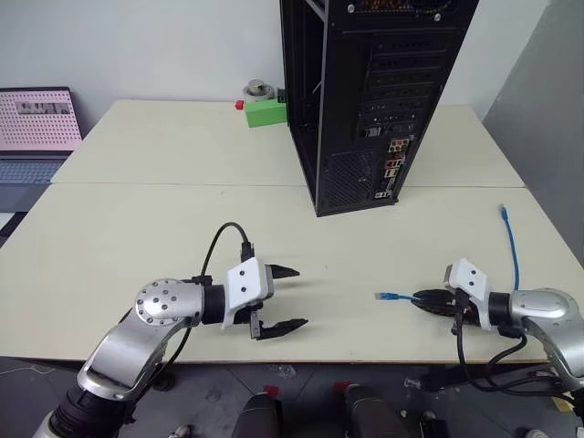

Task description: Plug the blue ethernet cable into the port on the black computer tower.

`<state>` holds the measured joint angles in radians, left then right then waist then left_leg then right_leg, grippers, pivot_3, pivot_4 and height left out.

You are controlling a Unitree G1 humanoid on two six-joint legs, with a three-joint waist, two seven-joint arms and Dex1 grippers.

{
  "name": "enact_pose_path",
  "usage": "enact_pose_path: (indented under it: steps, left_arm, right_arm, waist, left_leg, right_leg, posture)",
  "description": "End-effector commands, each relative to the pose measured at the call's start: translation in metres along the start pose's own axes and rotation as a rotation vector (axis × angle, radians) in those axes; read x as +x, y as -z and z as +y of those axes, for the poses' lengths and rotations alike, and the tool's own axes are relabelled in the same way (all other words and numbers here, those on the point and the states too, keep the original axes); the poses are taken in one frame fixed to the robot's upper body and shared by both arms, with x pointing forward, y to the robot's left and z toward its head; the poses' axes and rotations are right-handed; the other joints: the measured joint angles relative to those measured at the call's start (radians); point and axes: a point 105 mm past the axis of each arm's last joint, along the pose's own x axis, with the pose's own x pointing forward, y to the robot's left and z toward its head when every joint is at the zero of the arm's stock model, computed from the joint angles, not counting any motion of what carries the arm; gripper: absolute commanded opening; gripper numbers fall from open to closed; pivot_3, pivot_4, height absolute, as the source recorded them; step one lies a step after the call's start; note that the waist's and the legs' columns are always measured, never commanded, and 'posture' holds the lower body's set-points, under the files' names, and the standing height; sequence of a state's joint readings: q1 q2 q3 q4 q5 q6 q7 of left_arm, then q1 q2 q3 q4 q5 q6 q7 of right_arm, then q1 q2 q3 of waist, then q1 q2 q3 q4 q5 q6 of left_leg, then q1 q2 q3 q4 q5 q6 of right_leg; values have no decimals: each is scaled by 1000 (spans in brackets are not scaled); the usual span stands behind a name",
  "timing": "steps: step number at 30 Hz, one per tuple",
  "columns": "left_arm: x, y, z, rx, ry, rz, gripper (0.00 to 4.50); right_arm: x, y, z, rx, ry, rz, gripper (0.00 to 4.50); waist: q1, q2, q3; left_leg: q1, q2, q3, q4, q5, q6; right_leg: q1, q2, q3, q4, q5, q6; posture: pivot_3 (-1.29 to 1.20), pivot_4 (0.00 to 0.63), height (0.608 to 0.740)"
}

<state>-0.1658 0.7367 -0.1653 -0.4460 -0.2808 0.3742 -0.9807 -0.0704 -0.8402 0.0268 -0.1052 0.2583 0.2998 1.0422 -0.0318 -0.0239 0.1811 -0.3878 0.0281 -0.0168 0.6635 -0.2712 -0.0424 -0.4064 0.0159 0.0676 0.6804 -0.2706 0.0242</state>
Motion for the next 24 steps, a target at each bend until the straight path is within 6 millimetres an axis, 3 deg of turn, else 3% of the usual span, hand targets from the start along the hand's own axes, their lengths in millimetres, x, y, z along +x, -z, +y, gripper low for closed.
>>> enact_pose_path:
  steps: [1, 3, 8, 13, 22, 24]
  left_arm:
    - [9, -4, 3, 30, -1, -19, 4500]
    - [12, -4, 4, 16, 4, -30, 4500]
    - [26, -6, 7, 1, 65, -46, 4500]
    - [37, -5, 10, 48, 122, -27, 4500]
    - [46, -7, 15, 47, 142, -42, 4500]
    - [46, -8, 15, 47, 141, -44, 4147]
  right_arm:
    - [6, -16, 4, -36, -35, -37, 82]
    - [9, -24, 6, -50, -47, -55, 82]
    - [23, -66, 23, -122, -134, -137, 82]
    - [34, -88, 32, -175, -177, -168, 82]
    - [45, -100, 35, -216, -202, -176, 82]
    - [45, -100, 36, -223, -206, -171, 0]
  waist:
    - [0, 0, 0]
    - [-1, 0, 0]
    - [-1, 0, 0]
    - [1, 0, 0]
    - [0, 0, 0]
    - [0, 0, 0]
  left_leg:
    - [0, 0, 0, 0, 0, 0]
    - [1, 0, 0, 0, 0, 0]
    - [1, 0, -1, 0, 0, 0]
    - [-1, 0, -2, 0, 0, 0]
    - [-2, -1, -5, 1, 0, 0]
    - [-2, -1, -6, 1, 0, 0]
  right_leg:
    - [0, 0, 0, 0, 0, 0]
    - [0, 0, 0, 0, 0, 0]
    - [0, 0, 0, 0, 0, 0]
    - [0, 1, -3, 0, 0, -1]
    - [0, 0, -5, 0, 2, -4]
    - [0, 0, -5, 0, 2, -3]
  posture:
    - [0, 150, 740]
    - [0, 150, 740]
    - [0, 150, 740]
    - [0, 150, 740]
    - [0, 150, 740]
    - [0, 150, 740]
